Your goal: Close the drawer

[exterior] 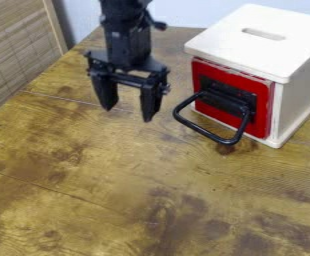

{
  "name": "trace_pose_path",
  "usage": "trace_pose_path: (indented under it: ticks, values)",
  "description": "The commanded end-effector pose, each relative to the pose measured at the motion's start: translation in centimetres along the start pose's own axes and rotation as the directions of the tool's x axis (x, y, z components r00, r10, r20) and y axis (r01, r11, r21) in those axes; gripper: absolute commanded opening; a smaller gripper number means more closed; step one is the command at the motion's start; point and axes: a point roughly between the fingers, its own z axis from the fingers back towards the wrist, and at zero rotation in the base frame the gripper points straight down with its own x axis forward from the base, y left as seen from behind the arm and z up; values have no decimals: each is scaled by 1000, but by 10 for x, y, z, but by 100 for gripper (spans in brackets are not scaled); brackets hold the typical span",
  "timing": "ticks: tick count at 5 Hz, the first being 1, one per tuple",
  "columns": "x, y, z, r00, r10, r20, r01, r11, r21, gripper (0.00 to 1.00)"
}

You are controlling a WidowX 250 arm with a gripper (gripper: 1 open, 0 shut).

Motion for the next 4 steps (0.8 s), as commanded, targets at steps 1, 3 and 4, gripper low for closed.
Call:
trace_pose_path:
  ticks: [1,3,4]
  values:
    - [-4,19,34,994,12,108,-13,1000,7,100]
    - [10,2,43,993,9,116,-11,1000,15,100]
    - [8,-13,44,995,-18,95,16,1000,26,100]
